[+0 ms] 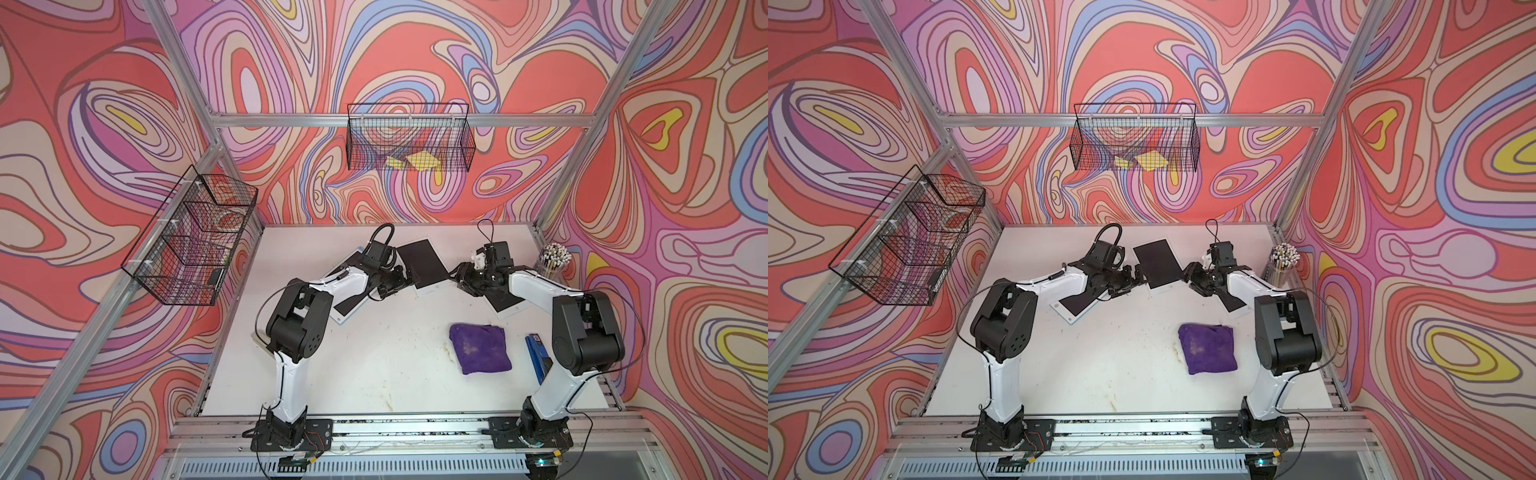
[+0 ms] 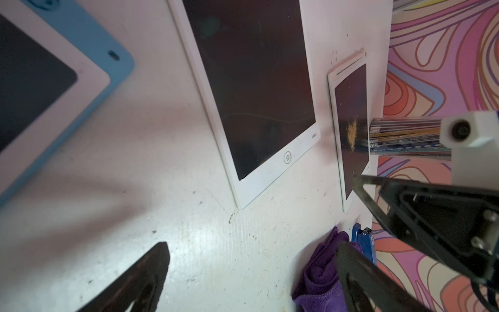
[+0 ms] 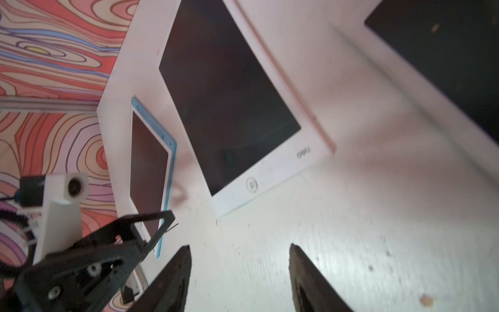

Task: Wipe the drawing tablet
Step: Move the drawing tablet to the center of the board.

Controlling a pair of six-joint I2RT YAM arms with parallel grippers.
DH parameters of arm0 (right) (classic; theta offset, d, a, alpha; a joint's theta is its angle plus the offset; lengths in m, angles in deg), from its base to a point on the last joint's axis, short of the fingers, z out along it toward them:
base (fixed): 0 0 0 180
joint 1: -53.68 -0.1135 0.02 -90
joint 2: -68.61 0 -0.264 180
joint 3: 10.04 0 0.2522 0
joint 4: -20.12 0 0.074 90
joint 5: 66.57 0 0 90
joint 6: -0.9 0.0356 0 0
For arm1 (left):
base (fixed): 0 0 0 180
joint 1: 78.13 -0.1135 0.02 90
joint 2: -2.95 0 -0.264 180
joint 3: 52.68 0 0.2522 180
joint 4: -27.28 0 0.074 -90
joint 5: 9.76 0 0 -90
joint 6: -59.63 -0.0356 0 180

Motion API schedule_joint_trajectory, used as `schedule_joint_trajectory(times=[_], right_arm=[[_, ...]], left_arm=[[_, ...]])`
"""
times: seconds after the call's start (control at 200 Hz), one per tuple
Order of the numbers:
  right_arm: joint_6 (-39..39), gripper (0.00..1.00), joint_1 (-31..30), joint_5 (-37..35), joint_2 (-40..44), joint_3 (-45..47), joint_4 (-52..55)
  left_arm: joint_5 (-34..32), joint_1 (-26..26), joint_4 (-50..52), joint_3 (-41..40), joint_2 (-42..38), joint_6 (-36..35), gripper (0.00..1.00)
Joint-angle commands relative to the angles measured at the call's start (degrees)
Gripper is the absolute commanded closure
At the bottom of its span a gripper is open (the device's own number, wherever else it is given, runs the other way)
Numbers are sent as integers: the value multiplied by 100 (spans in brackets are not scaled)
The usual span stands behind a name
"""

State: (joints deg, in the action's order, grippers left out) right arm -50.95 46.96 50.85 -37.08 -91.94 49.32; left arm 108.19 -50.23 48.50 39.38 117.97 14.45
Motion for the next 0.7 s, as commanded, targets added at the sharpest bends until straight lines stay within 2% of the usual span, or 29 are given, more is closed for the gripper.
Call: schedule_joint_trajectory(times=[0.0,0.12,0.21,0.456,0.696], right_arm=[[-137,39,35,-524,-569,-575,229],[-257,39,35,-503,-1285,-1303,533],[-318,39,33,-532,-1597,-1656,738],[-391,39,14,-609,-1803,-1768,819],[-340,40,-366,-126,-1856,-1588,601]], left_arm=[[298,16,-351,-210,-183,83,1],[581,16,-408,-474,-294,259,1],[540,17,-251,-579,-393,224,1],[627,15,-184,-746,-526,216,1],[546,0,201,-517,-652,7,1]])
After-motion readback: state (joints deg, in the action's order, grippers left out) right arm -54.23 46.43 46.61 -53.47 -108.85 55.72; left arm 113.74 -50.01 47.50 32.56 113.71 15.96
